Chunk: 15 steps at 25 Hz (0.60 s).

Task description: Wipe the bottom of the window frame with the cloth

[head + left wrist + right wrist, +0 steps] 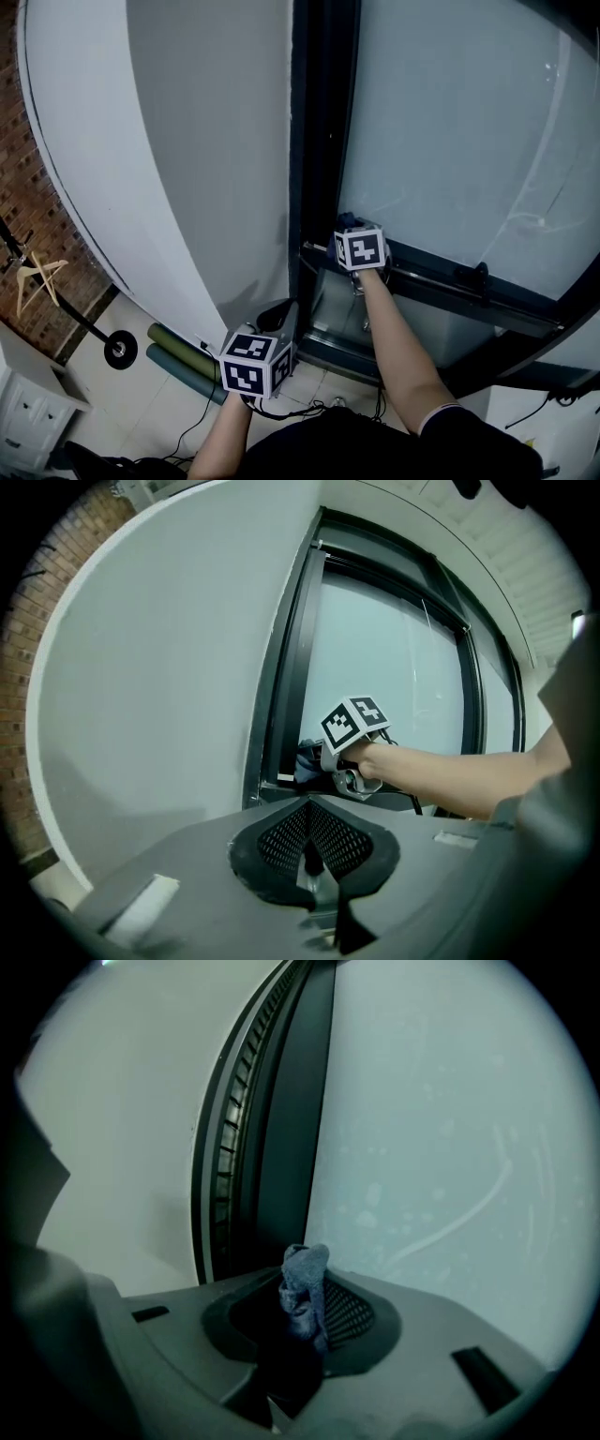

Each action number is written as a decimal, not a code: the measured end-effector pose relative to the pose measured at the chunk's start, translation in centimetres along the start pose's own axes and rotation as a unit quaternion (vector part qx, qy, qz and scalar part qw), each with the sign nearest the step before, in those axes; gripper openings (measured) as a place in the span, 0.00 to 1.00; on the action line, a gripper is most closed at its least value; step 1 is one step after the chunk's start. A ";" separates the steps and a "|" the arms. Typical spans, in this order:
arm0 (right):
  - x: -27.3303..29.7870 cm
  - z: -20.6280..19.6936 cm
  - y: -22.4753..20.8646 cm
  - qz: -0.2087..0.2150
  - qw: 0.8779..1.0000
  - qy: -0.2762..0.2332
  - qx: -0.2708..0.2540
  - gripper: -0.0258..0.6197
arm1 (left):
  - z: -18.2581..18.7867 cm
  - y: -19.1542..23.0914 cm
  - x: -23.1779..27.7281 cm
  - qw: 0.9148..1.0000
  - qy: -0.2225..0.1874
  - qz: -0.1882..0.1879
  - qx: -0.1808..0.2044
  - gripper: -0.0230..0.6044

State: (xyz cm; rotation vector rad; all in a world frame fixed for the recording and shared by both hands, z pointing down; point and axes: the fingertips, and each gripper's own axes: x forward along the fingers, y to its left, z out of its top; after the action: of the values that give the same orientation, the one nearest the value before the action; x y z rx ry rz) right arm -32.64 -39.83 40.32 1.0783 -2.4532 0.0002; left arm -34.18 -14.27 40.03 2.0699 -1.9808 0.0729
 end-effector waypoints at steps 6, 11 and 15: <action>-5.4 1.6 -1.0 -0.008 0.997 -0.081 0.001 0.21 | 0.3 -1.0 -0.2 0.999 0.002 -0.030 0.010 0.05; -14.5 2.0 -2.1 0.016 0.985 -0.168 0.041 0.21 | 0.4 -4.8 1.3 0.995 0.004 -0.095 0.017 0.05; -21.8 0.4 -4.0 0.006 0.975 -0.208 0.071 0.22 | 0.5 -9.3 2.2 0.989 -0.001 -0.147 0.025 0.05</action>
State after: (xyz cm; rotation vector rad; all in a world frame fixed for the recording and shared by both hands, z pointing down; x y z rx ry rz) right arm -17.14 -27.46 30.35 1.2259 -2.8705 -0.0522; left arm -24.96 -16.35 38.51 2.3700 -1.6687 0.0616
